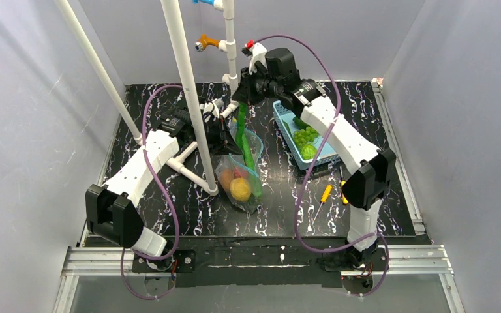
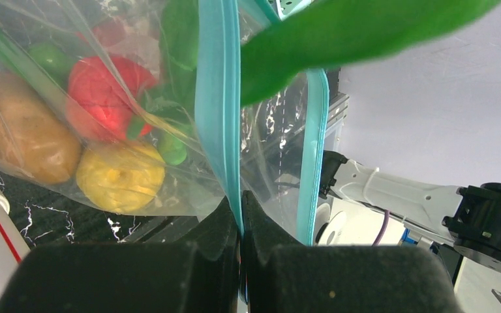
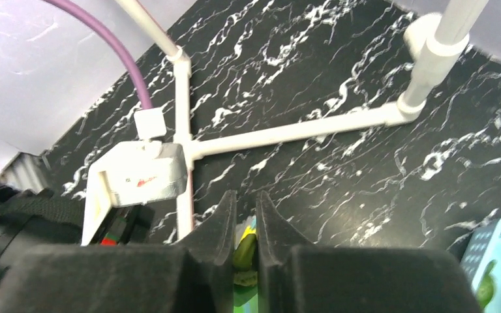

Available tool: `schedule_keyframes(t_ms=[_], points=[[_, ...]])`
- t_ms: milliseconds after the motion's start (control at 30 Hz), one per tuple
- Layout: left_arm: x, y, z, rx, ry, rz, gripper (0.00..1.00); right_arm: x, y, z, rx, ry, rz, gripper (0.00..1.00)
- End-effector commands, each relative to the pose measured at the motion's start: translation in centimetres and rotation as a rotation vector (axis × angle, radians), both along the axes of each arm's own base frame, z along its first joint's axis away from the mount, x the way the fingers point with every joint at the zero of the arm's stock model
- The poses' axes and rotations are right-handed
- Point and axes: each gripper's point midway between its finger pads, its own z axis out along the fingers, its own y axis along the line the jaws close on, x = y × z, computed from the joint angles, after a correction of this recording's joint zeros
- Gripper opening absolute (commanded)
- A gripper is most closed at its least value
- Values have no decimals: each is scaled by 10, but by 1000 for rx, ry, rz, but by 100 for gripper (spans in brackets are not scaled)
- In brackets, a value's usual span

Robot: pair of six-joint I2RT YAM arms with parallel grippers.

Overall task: Place the food in the zip-top bag and seal the zipper
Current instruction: Place the fake vegetable in the zipper food storage bag.

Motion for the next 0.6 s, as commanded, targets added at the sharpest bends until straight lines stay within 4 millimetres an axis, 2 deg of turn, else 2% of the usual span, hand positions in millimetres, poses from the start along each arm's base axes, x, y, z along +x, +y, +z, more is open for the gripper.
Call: schedule_keyframes(t_ms=[0,100,200,433,567], points=[[-7,-3,23,-36,-45,-31,0,-25,-12,63,152,-105,8,5],[-5,-4,26,-40,-50,-29,0,-30,-26,80,231,-145,-59,1],[-4,-5,28,-48,-54,-24,0,-34,-34,86,331,-184,-111,1],[-5,-6,29,-64,-52,-24,0,-23,-54,71,534,-209,-325,1],[-5,-6,27,-65,-54,-24,0,-27,-63,61,658,-183,-439,1]])
